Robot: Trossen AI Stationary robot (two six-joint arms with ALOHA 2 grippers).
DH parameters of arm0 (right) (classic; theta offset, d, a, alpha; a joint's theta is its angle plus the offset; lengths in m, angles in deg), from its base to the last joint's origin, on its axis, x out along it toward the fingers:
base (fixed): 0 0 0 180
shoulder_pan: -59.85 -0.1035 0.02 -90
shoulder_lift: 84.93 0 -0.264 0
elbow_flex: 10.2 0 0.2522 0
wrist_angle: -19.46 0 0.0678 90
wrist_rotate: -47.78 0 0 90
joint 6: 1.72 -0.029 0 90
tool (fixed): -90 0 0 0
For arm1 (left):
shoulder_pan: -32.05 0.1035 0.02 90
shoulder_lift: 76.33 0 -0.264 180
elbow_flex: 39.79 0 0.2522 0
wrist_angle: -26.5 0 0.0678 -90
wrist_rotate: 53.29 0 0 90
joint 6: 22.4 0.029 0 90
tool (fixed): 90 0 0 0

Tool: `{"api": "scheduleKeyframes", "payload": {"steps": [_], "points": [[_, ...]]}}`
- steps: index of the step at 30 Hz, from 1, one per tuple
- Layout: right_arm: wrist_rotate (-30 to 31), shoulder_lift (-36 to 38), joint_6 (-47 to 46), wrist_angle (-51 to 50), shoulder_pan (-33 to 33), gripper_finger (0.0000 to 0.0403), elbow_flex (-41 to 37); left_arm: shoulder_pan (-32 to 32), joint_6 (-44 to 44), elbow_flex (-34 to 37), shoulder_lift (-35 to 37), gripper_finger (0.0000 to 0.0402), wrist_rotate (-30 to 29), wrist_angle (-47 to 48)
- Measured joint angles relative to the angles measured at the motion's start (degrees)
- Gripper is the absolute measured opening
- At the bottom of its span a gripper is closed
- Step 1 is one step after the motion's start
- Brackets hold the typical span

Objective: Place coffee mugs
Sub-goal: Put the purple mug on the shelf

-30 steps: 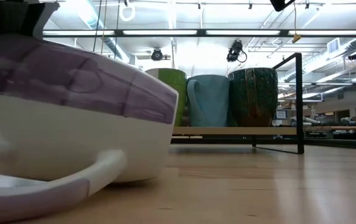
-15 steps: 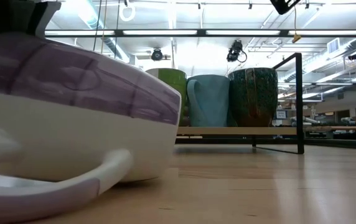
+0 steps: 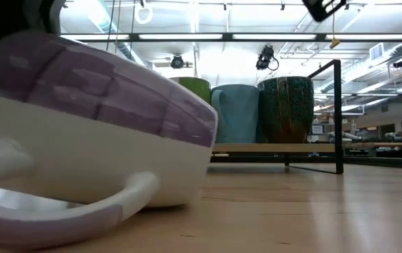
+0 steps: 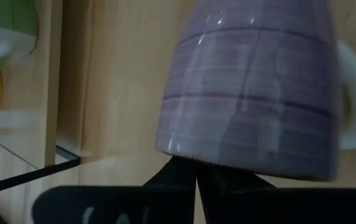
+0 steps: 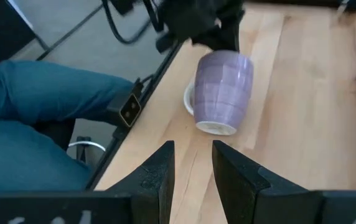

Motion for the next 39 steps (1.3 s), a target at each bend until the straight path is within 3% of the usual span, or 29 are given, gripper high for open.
{"api": "scheduleKeyframes", "payload": {"steps": [20, 31, 39], "points": [[-3.0, -22.9, 0.0, 23.5, 0.7, 0.0113, 0.0, 1.6, 0.2, -0.8, 0.1, 0.0012, -0.1, -7.2], [-2.8, -24.9, -2.4, 24.5, 4.0, 0.0113, 0.0, 2.6, 0.7, -0.8, 0.1, 0.0012, -0.1, -13.1], [-2.6, -24.9, -5.6, 18.8, 5.6, 0.0113, 0.0, 3.8, 0.7, -0.8, 0.1, 0.0012, -1.0, -14.1]]}}
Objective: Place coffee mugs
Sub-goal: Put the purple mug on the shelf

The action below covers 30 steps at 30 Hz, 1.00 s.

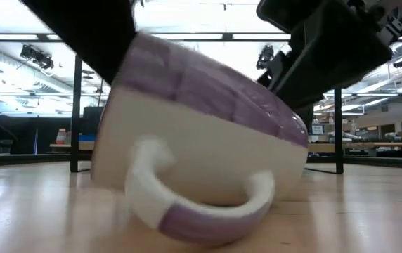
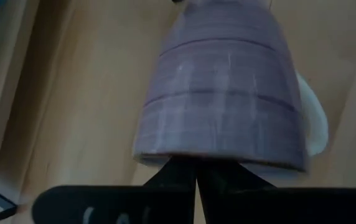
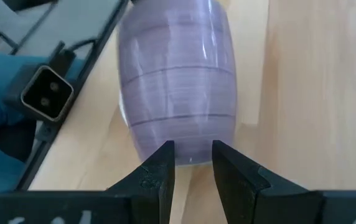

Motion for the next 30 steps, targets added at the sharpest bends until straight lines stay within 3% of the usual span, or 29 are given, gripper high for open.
{"api": "scheduleKeyframes", "payload": {"steps": [9, 30], "points": [[0.0, 0.0, -0.4, -2.0, 0.0, 0.0113, 0.0, 0.6, 0.1, -0.2, 0.3, 0.0011, -3.1, -1.8], [0.3, 0.0, -0.4, -3.7, 0.0, 0.0113, 0.0, 5.8, 12.5, -0.8, 1.0, 0.0011, -2.4, -16.5]]}}
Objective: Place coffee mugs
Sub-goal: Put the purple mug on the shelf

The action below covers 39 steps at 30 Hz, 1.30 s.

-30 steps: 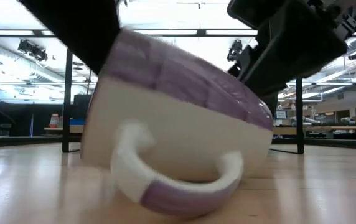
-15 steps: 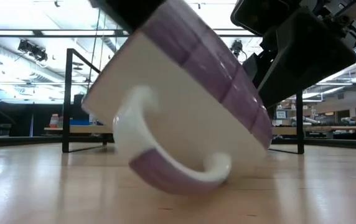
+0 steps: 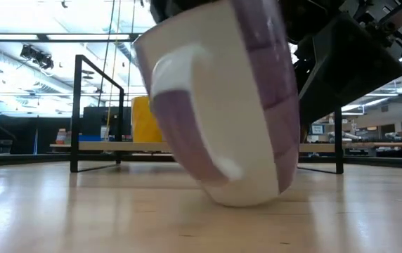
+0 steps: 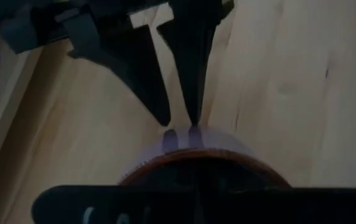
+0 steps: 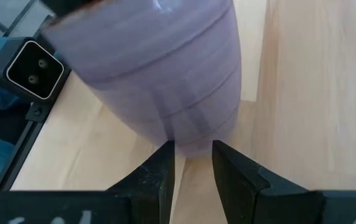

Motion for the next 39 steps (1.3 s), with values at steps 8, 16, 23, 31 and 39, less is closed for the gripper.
{"api": "scheduleKeyframes", "payload": {"steps": [8, 16, 23, 31, 39], "points": [[0.2, 0.0, 0.0, -0.9, 0.0, 0.0113, -0.1, 2.9, 1.0, 0.0, 0.0, 0.0011, 0.8, -2.0], [-0.1, 0.0, -0.2, -2.5, 0.0, 0.0113, -0.1, 5.1, 2.1, 0.0, 0.0, 0.0011, 5.6, -2.0], [-2.1, 0.1, -0.1, -3.2, 0.0, 0.0113, 0.0, 5.1, 2.5, 0.0, 0.0, 0.0011, 6.6, -1.6], [-3.6, 0.6, 0.2, -5.0, 0.0, 0.0113, 0.0, 5.1, 2.5, 0.0, 0.0, 0.0011, 6.4, -1.6], [-3.1, 6.6, 1.1, -15.3, 0.7, 0.0113, 0.1, 5.5, 2.0, 0.0, 0.0, 0.0011, 6.8, -1.9]]}}
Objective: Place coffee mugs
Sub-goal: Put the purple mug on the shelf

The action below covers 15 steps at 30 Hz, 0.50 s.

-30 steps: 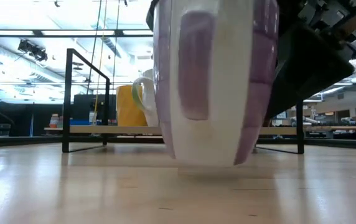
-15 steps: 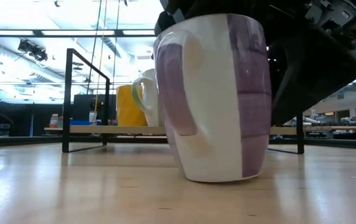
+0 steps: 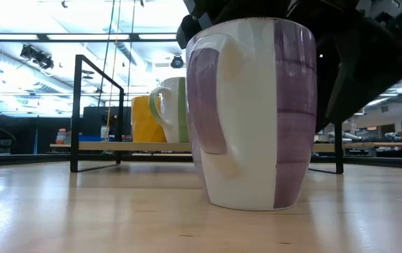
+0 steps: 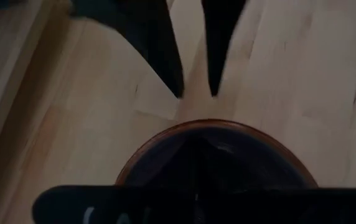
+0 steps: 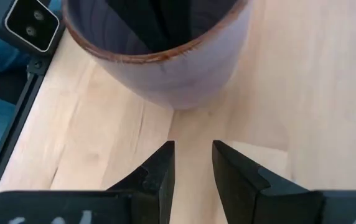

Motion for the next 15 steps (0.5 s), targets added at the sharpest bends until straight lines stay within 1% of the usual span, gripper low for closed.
{"api": "scheduleKeyframes", "payload": {"steps": [3, 6, 10, 15], "points": [[0.1, 3.0, 0.0, -3.2, 0.3, 0.0113, 0.0, 0.2, -0.1, 0.0, 0.0, 0.0013, 0.3, -1.3], [0.3, 5.9, 0.4, -6.2, 0.4, 0.0113, 0.0, 0.6, 0.3, 0.0, 0.0, 0.0025, 0.3, -2.0], [1.4, 9.6, 1.1, -9.9, 0.4, 0.0113, 0.0, 1.1, 0.3, 0.0, 0.0, 0.0055, 0.8, -2.0], [1.6, 13.4, 1.0, -12.6, 0.4, 0.0113, 0.0, 2.3, 0.5, 0.0, 0.1, 0.0098, 5.0, -2.0]]}}
